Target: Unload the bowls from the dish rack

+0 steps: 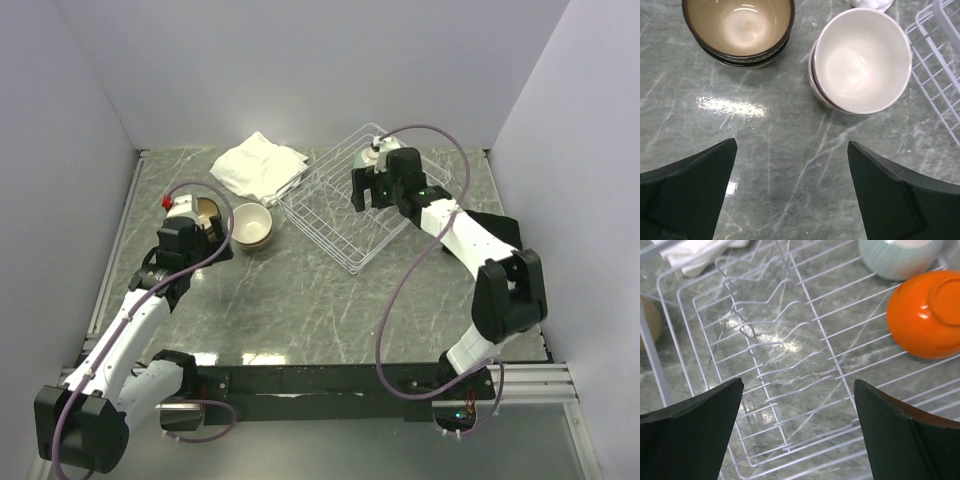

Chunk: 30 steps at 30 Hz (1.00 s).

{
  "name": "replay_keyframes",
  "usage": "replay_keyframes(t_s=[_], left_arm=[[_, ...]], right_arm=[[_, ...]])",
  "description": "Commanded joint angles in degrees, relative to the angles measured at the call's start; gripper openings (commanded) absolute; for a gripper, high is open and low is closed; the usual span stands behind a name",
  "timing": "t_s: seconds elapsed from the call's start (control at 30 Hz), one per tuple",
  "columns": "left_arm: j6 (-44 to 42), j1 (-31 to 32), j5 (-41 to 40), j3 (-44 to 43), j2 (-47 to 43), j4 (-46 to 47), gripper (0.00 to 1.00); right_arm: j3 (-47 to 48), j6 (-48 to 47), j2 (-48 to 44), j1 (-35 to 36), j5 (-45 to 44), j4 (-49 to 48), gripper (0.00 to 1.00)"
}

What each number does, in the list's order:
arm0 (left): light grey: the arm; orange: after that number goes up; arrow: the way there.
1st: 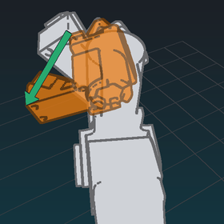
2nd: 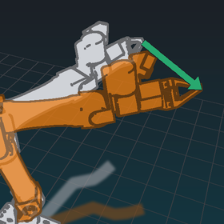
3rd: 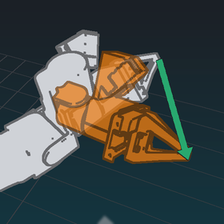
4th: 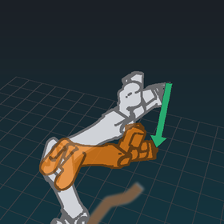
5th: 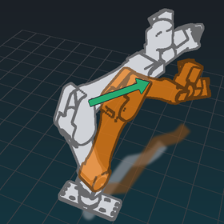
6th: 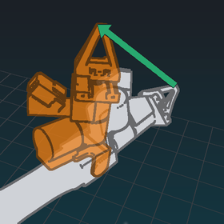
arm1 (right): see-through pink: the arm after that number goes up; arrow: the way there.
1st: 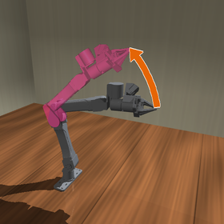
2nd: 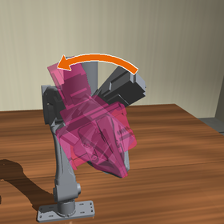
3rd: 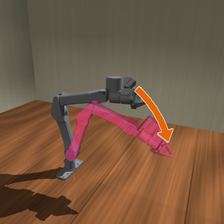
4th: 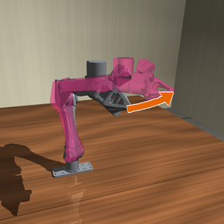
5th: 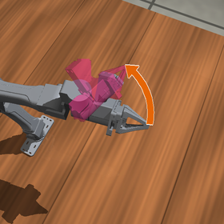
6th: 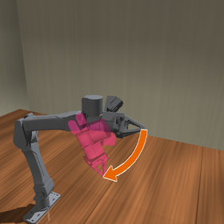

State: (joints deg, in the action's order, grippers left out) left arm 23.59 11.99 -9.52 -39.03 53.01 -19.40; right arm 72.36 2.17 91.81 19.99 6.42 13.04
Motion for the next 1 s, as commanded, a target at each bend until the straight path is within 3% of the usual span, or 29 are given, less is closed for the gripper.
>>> replay_keyframes(t_s=[0.0,0.27,0.67,0.83,0.97], left_arm=[[-2.1,0.1,-2.6,0.1,-1.1,5.2,1.00],[-3.1,0.1,-3.6,-0.2,-0.9,6.5,0.99],[-3.0,0.1,-2.5,-0.7,1.0,6.6,0.99],[-3.0,0.3,-2.5,-0.7,1.0,6.5,0.99],[-3.0,0.5,-2.7,-0.7,0.8,6.4,0.99]], right_arm=[[3.1,1.6,3.8,-0.2,2.8,2.4,1.00],[-6.4,4.0,0.5,-0.3,1.6,2.4,1.00],[-19.6,3.9,-11.9,-0.1,0.5,8.5,1.00],[-21.1,3.7,-16.0,-0.2,-0.1,10.7,1.00],[-15.5,0.8,-16.9,-0.2,-0.9,13.1,1.00]])
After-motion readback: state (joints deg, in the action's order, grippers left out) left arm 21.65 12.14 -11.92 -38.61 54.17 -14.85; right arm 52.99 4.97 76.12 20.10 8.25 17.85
